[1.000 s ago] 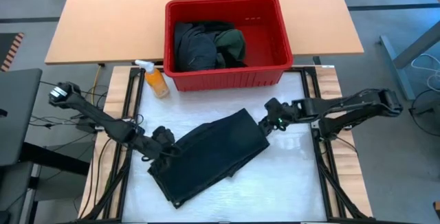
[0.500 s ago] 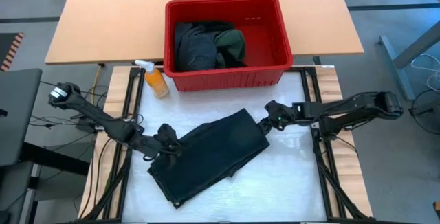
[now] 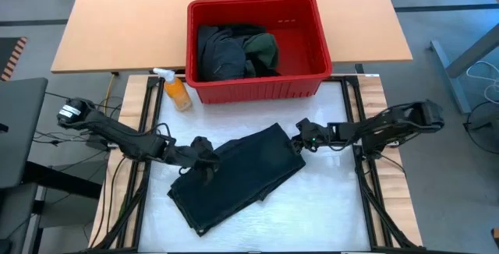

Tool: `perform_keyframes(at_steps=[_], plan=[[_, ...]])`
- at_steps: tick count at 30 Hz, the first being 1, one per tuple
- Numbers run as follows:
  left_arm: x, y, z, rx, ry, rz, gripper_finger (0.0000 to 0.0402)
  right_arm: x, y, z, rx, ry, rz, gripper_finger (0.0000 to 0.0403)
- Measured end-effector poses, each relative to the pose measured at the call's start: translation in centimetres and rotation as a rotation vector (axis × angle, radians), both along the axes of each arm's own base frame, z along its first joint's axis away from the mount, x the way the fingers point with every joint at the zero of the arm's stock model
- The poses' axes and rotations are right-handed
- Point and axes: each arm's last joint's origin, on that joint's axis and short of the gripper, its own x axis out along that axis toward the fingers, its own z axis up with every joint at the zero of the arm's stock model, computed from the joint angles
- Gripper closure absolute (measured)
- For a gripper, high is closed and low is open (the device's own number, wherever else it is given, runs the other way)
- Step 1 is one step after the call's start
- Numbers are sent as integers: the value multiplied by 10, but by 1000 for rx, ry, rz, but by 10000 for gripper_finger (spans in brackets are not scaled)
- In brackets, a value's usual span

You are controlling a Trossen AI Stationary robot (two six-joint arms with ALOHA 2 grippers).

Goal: Fold Laundry from Bin
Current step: Fold the blue pants

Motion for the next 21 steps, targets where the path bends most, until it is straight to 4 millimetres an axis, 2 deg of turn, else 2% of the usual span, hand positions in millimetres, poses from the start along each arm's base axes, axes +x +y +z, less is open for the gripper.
perform_keyframes(at_steps=[3, 5, 7, 10, 11, 14, 16, 19, 21], plan=[[7, 1, 2, 2, -49, -44, 189, 6, 2, -10, -3, 9, 30, 123], [13, 0, 2, 19, -89, -69, 189, 8, 4, -14, 2, 17, 44, 149], [21, 1, -3, 37, -108, -72, 189, 9, 8, -15, 7, 14, 54, 206], [36, 4, -15, 16, -134, -93, 189, 8, 13, -10, 23, -2, 86, 333], [42, 5, -20, -1, -154, -109, 189, 7, 14, -7, 31, -12, 99, 363], [58, 5, -35, -43, -209, -152, 190, -1, 13, 8, 47, -37, 109, 370], [67, 6, -46, -62, -243, -166, 190, -8, 11, 25, 53, -26, 120, 367], [78, 8, -59, -81, -273, -168, 190, -21, 12, 63, 19, 20, 161, 369], [86, 9, -65, -88, -265, -182, 190, -31, 12, 95, -16, 20, 182, 369]])
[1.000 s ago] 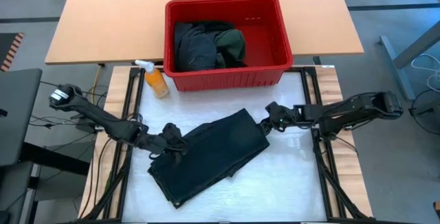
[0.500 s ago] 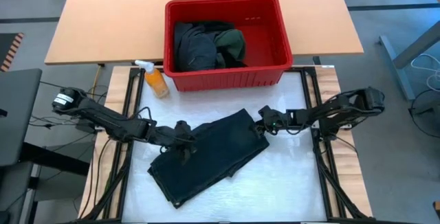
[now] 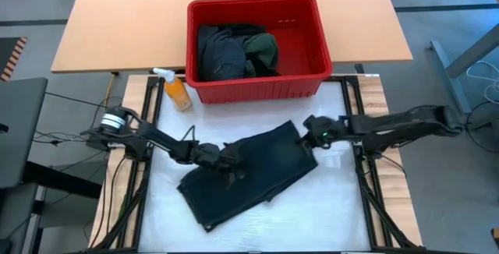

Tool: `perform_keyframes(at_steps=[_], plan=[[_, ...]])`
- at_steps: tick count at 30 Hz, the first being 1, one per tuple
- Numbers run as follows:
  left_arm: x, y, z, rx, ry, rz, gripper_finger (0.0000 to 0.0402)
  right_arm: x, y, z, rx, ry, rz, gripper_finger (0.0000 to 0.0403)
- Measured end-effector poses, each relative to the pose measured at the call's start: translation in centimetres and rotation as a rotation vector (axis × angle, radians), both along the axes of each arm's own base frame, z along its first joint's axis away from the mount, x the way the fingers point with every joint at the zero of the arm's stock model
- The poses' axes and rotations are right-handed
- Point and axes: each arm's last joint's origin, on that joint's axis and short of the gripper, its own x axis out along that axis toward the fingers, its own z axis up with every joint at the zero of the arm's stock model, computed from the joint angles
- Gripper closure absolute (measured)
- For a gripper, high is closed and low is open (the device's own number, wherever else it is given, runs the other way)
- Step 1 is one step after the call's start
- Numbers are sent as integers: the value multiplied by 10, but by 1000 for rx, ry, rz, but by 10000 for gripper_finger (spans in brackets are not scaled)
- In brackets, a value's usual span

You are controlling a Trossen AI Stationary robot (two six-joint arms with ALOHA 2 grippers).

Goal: Fold Laundry from Bin
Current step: Fold the blue pants

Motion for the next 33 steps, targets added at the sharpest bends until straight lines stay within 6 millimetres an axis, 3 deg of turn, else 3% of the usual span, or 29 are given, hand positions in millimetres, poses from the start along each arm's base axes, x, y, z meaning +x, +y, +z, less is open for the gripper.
perform_keyframes(at_steps=[4, 7, 12, 16, 20, 23, 29, 33], plan=[[25, 2, 3, 35, -34, -55, 190, -18, 0, 68, -68, -72, 35, 369], [47, 5, 8, 69, -64, -78, 190, -26, 3, 108, -104, -91, 71, 369], [90, 14, 20, 123, -33, -65, 190, -26, 12, 153, -165, -54, 132, 369], [123, 21, 26, 209, 24, -70, 190, -12, 20, 179, -168, -69, 171, 369], [149, 33, 21, 237, 140, -33, 190, 10, 33, 192, -169, -67, 229, 369], [159, 44, 11, 181, 215, -22, 194, 24, 42, 189, -173, -3, 260, 369], [149, 56, 12, 159, 336, -77, 223, 38, 50, 166, -206, 195, 226, 364], [130, 53, 43, 260, 398, -148, 243, 47, 56, 161, -234, 201, 242, 366]])
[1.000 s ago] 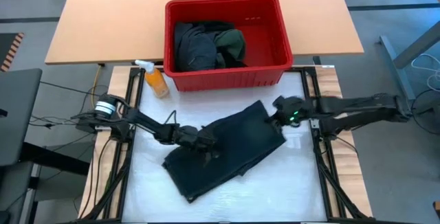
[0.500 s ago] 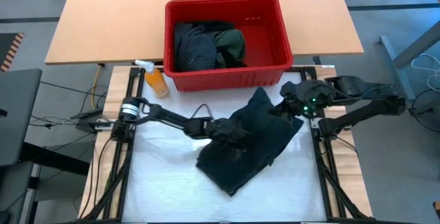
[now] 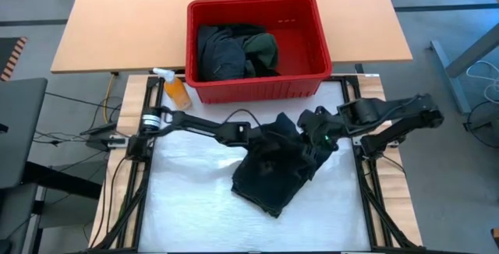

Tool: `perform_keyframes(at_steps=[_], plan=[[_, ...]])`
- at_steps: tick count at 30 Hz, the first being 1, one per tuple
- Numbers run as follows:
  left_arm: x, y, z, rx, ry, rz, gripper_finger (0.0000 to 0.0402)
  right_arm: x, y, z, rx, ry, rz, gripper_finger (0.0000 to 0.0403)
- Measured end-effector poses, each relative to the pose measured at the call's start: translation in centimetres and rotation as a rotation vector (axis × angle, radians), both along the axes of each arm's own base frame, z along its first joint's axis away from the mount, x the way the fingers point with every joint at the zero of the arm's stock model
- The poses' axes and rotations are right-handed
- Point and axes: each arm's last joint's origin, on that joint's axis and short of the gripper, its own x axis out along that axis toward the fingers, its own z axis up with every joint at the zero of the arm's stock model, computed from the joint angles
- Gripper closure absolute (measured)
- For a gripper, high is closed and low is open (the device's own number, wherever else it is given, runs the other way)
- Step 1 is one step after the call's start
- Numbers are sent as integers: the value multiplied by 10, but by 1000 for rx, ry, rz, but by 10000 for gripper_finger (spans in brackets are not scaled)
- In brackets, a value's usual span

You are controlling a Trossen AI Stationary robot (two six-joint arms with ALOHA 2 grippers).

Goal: Fold Laundry from Bin
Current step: Fold the blue pants

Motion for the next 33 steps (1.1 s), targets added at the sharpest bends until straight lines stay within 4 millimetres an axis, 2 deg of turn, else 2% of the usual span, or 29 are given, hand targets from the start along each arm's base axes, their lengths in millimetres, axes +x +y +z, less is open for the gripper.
perform_keyframes(at_steps=[4, 7, 10, 13, 15, 17, 20, 24, 29, 33], plan=[[-34, -11, 38, 68, -25, -84, 260, 4, 4, -3, -31, 4, 8, 367], [-74, -17, 63, 98, -84, -90, 270, 11, 8, -3, -23, -35, 20, 367], [-122, -19, 67, 95, -130, -9, 277, 21, 19, -4, -21, -90, 68, 367], [-159, -18, 67, -95, -287, 52, 280, 33, 29, -8, -24, -99, 98, 367], [-172, -23, 76, -260, -511, 13, 281, 37, 31, -10, -35, -78, 98, 367], [-179, -33, 79, -314, -662, -36, 281, 41, 26, -10, -54, -67, 69, 367], [-179, -46, 65, -163, -675, -44, 281, 46, 14, -7, -55, -64, 20, 367], [-161, -60, 51, 39, -700, -32, 281, 47, -4, -2, -33, -68, -34, 367], [-112, -71, 18, 57, -611, 63, 281, 40, -20, 8, 13, -40, -84, 367], [-66, -85, 3, 11, -596, 68, 281, 36, -23, 15, 15, -24, -92, 367]])
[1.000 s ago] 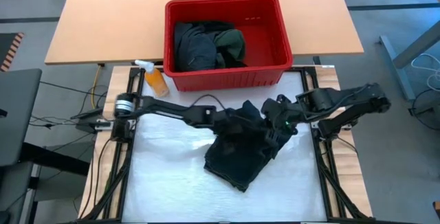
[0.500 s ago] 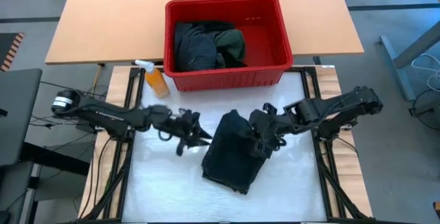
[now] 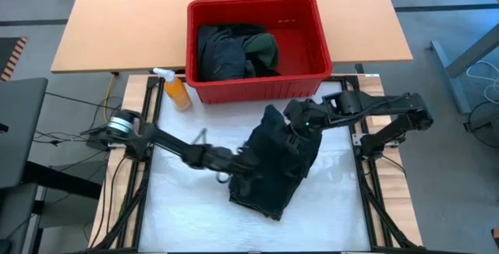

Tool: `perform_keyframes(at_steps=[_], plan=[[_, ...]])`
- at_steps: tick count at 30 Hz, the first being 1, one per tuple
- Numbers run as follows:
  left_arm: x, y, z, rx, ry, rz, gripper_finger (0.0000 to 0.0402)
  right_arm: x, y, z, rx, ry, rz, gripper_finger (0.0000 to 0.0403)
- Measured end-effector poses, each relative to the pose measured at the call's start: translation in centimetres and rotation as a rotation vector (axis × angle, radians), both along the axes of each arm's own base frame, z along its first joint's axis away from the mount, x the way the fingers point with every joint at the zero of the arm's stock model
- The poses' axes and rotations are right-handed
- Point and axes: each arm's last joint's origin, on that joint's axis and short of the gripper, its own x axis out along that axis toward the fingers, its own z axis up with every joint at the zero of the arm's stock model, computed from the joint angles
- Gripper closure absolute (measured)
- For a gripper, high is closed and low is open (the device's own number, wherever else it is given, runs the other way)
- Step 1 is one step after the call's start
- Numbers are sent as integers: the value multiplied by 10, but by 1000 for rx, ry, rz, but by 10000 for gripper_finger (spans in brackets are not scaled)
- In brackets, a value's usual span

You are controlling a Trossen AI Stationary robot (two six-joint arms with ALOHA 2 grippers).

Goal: Fold Laundry from Bin
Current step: Fold the blue pants

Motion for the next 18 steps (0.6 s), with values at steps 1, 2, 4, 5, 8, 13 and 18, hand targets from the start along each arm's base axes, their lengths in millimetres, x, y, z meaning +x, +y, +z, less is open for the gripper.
perform_keyframes(at_steps=[1, 2, 4, 5, 8, 13, 18], plan=[[12, -4, -2, -3, -4, -11, 281, -1, 0, 2, 1, -3, -2, 367], [22, -7, -5, -4, -5, -14, 281, -1, -1, 4, 2, -6, -4, 367], [40, -11, -9, -10, 12, 46, 283, -3, -1, 7, 4, -3, -3, 367], [48, -11, -10, -23, 27, 101, 286, -4, -2, 8, 4, -3, -4, 367], [62, -8, -13, -21, 110, 245, 305, -6, -2, 11, 4, 2, -4, 367], [80, -5, -15, 54, 107, 218, 350, -8, -1, 16, 5, -7, -2, 367], [111, 4, -25, 74, 106, 183, 389, -10, -1, 20, 27, -13, -13, 367]])
